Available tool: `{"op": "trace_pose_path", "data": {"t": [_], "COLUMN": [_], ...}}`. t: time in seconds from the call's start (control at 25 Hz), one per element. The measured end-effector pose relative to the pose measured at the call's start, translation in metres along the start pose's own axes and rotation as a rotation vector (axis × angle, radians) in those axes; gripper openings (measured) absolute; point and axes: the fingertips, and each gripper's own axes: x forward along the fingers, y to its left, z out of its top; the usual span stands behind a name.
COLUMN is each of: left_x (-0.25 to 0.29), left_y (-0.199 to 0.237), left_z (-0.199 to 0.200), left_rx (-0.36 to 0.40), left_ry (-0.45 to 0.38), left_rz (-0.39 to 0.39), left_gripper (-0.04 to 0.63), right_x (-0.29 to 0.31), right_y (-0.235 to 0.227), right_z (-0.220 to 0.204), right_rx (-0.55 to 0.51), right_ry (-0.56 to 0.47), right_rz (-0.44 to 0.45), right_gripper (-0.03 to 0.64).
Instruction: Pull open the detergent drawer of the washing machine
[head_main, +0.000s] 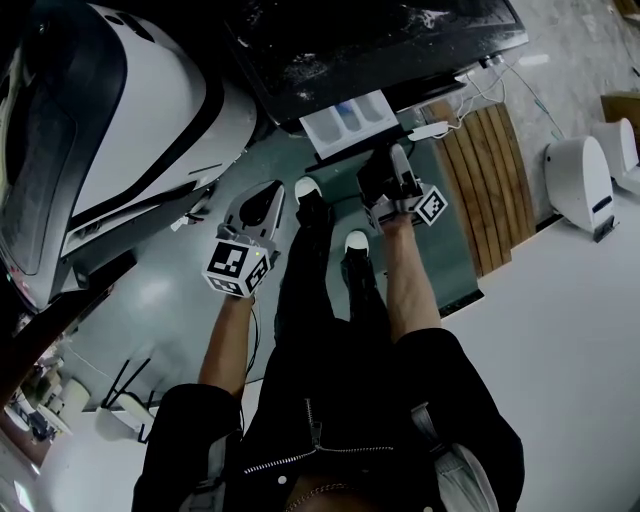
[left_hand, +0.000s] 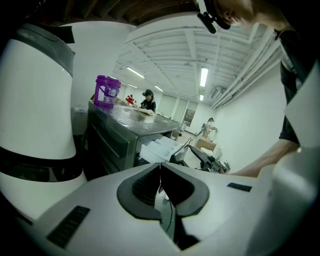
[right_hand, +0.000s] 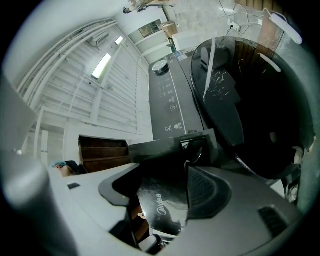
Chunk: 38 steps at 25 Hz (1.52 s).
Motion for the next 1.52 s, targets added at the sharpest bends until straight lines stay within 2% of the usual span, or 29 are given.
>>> {"op": "trace_pose_path", "data": {"t": [0.72, 0.76, 0.84, 1.12, 1.24, 1.32, 1.52], "left_x": [-0.007, -0.007, -0.008, -0.012, -0.015, -0.016, -0.021], "left_y": [-0.019, -0.020, -0.023, -0.029, -0.032, -0.034, -0.038], "left_z": [-0.001, -0.002, -0.004, -0.006, -0.003, 0.003, 0.015], "left_rx": [0.009, 0.010, 0.009, 0.009, 0.017, 0.025, 0.045], "left_ry": [-0.004, -0.004, -0.003, -0.003, -0.011, -0.021, -0.054], "left_rz": [0.012, 0.013, 0.015, 0.025, 0.031, 0.036, 0.059], "left_gripper": [0.021, 0.021, 0.021, 0.021, 0.021, 0.021, 0.021], "right_x": [-0.049, -0.052, -0.056, -0.066, -0.064, -0.064, -0.066], "right_y": [0.019, 0.019, 0.017, 0.004, 0.006, 0.007, 0.018], "right_z": [-0.002, -0.002, -0.001, -0.004, -0.010, -0.015, -0.042], "right_rx": [0.013, 0.015, 0.014, -0.037, -0.093, -0.174, -0.406], "right_ry": [0.079, 0.085, 0.091, 0.141, 0.198, 0.274, 0.520], "right_rz": [-0.014, -0.018, -0.034, -0.152, -0.205, -0.264, -0.380], "right_gripper": [0.255, 0.238, 0.184, 0.174, 0.181, 0.165, 0.057]}}
